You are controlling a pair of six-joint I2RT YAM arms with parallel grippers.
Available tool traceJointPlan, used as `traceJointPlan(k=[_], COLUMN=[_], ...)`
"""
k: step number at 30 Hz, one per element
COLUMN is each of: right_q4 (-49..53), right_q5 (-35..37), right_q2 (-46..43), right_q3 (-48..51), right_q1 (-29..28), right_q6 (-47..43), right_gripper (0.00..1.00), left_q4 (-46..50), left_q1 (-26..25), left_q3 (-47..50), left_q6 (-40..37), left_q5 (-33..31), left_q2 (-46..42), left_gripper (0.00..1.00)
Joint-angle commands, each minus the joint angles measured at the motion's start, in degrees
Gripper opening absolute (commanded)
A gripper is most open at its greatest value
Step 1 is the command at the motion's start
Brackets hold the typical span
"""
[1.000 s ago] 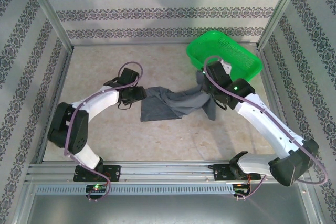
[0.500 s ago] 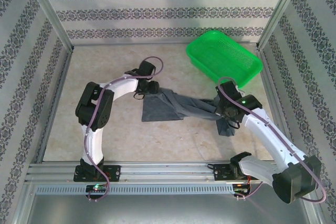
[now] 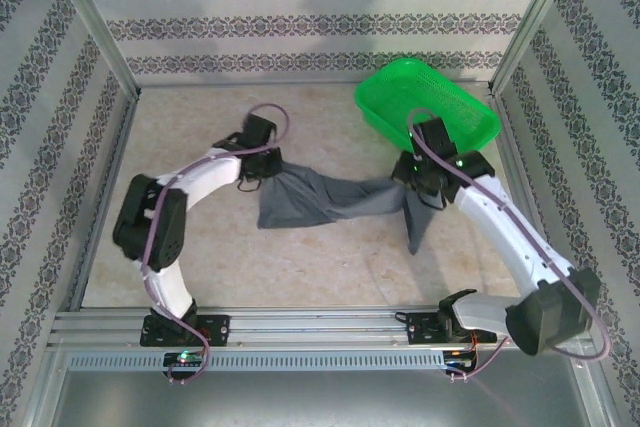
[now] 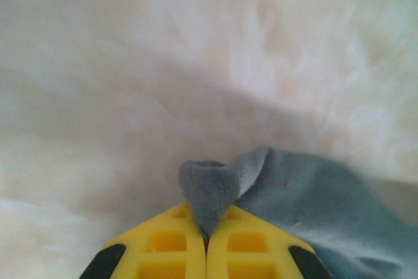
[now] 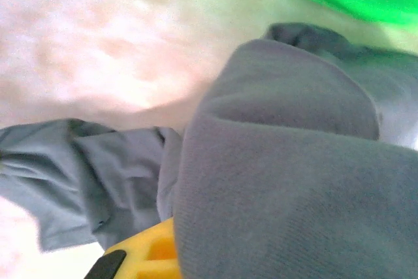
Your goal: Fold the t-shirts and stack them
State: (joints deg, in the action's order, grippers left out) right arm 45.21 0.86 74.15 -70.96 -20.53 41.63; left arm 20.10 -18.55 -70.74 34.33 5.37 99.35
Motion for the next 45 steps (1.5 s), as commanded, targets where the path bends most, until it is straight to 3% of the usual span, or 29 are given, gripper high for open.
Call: traceJointPlan(k=[1,4,7,10,13,14,16,19,22,32,33,35,37,40,45], right_q4=[-9.6,-12.28,-15.41,-16.26,-15.73,-15.12,-12.53,-12.38,-13.3,-17.83,-18.45,-18.97,-19.1,-18.93,-19.1], right_q5=[-6.44,-7.89,-5.89,-4.46,-4.63,-4.63,-5.39,-5.03,-2.9,-3.66,-3.63,-3.62,-4.36,-4.85,-5.91], right_q2=[5.86,11.06,11.48,7.35,0.55,-1.7,-4.81,-9.41,-9.52,10.49,11.16,12.23,13.22,13.35,9.92], right_q3=[-11.63,-22.69,-26.63,-20.08,-3.76,2.55,12.39,21.25,21.75,10.51,10.24,9.66,9.31,9.97,13.51], right_q1=[-0.53,-0.85,-2.33,-3.98,-4.82,-4.87,-4.06,-4.3,-6.21,-14.45,-14.36,-13.72,-12.68,-10.83,-6.27], right_q6=[-3.08,-3.81,-6.04,-7.16,-4.18,-2.64,0.86,3.69,4.25,3.63,3.68,3.42,3.19,3.18,3.81], right_gripper=[0.0,0.0,0.0,0.0,0.0,0.09,0.35,0.5,0.5,0.44,0.44,0.44,0.44,0.44,0.44], left_q4=[-1.6,-2.22,-1.96,0.25,2.8,3.2,3.12,0.42,-0.72,3.25,4.62,7.41,8.37,5.85,2.62], left_q1=[5.79,9.09,9.34,9.01,8.88,8.89,8.92,8.84,8.62,8.59,8.38,7.07,5.8,3.63,-3.28], left_q3=[-2.01,-4.45,-4.08,2.47,13.76,17.93,25.88,35.92,41.33,41.6,40.02,35.39,31.05,24.15,10.06], left_q6=[4.88,6.37,6.83,9.06,11.23,11.73,13.2,14.83,14.98,13.77,13.64,13.24,13.54,12.48,2.71], left_q5=[-2.59,-4.98,-10.47,-15.07,-15.75,-14.41,-11.49,-7.21,-5.69,-5.36,-5.67,-7.5,-7.94,-3.7,0.81], left_q2=[-8.74,-14.51,-20.6,-27.79,-34.49,-36.18,-38.56,-40.95,-42.03,-42.8,-42.97,-42.72,-40.92,-33.65,-14.61], left_gripper=[0.0,0.0,0.0,0.0,0.0,0.0,0.0,0.0,0.0,0.0,0.09,0.37,0.51,0.55,0.59])
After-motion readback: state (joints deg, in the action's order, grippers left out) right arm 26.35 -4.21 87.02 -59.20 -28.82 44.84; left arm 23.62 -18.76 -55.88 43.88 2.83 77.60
